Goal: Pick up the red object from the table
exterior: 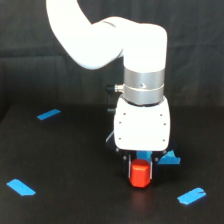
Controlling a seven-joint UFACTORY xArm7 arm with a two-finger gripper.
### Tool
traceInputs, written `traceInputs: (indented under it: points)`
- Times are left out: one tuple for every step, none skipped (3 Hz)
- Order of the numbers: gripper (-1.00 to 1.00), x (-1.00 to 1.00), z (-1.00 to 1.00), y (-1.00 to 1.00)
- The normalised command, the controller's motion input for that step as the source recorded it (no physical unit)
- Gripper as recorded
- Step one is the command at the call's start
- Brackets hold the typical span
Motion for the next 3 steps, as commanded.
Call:
traceInputs:
  points:
    - [-1.00,-0.26,0.34,0.24]
    - [-1.00,-0.46,0.64,0.18]
    - [-0.98,-0.33,0.91,0.31]
